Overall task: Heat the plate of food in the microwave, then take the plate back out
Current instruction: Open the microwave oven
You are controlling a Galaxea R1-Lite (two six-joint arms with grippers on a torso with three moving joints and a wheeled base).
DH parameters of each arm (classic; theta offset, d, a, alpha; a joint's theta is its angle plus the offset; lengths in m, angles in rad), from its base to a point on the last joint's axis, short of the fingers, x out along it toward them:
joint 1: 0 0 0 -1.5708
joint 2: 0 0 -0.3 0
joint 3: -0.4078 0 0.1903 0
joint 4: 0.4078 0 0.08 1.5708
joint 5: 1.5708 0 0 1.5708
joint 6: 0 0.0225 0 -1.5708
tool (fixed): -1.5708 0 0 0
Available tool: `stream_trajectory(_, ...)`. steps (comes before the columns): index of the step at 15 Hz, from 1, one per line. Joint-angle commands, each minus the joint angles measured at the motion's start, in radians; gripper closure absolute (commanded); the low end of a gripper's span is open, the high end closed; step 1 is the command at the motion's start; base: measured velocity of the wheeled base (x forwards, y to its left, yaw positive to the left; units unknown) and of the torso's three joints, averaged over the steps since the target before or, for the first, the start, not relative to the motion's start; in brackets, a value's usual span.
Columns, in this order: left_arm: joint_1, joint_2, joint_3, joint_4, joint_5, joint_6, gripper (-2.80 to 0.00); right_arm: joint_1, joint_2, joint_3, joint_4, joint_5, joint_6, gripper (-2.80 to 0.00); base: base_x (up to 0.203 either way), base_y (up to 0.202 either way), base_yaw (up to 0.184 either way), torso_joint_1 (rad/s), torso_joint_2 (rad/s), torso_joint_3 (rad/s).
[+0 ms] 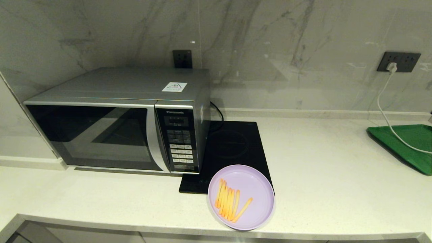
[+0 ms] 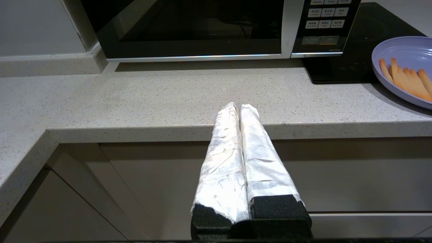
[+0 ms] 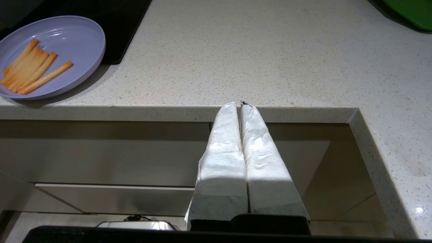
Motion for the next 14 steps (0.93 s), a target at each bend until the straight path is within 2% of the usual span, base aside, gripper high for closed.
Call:
stream_trajectory(1, 0.000, -0.002, 0.000, 0.000, 0.000, 0.005, 0.00, 0.000, 0.000, 0.000, 0.000, 0.000, 0.003, 0.00, 0.000, 0.000, 0.000, 0.000, 0.00, 0.000)
stream_trajectory(4, 0.000, -0.002, 0.000, -0.002, 0.002, -0.004, 0.00, 0.000, 0.000, 0.000, 0.000, -0.002, 0.004, 0.00, 0.000, 0.000, 0.000, 0.000, 0.00, 0.000)
stream_trajectory(7, 0.000, -0.002, -0.003, -0.001, 0.006, -0.052, 0.00, 0.000, 0.000, 0.000, 0.000, 0.000, 0.004, 0.00, 0.000, 0.000, 0.000, 0.000, 0.00, 0.000)
stream_trajectory(10, -0.002, -0.002, -0.026, 0.002, -0.005, -0.043, 0.00, 0.001, 0.000, 0.000, 0.000, -0.001, 0.003, 0.00, 0.000, 0.000, 0.000, 0.000, 0.00, 0.000)
stream_trajectory(12, -0.004, 0.024, -0.157, 0.025, -0.031, -0.042, 0.00, 0.000, 0.000, 0.000, 0.000, 0.000, 0.004, 0.00, 0.000, 0.000, 0.000, 0.000, 0.00, 0.000)
stream_trajectory(14, -0.006, 0.111, -0.346, 0.075, -0.068, -0.045, 0.00, 0.000, 0.000, 0.000, 0.000, -0.002, 0.004, 0.00, 0.000, 0.000, 0.000, 0.000, 0.00, 0.000)
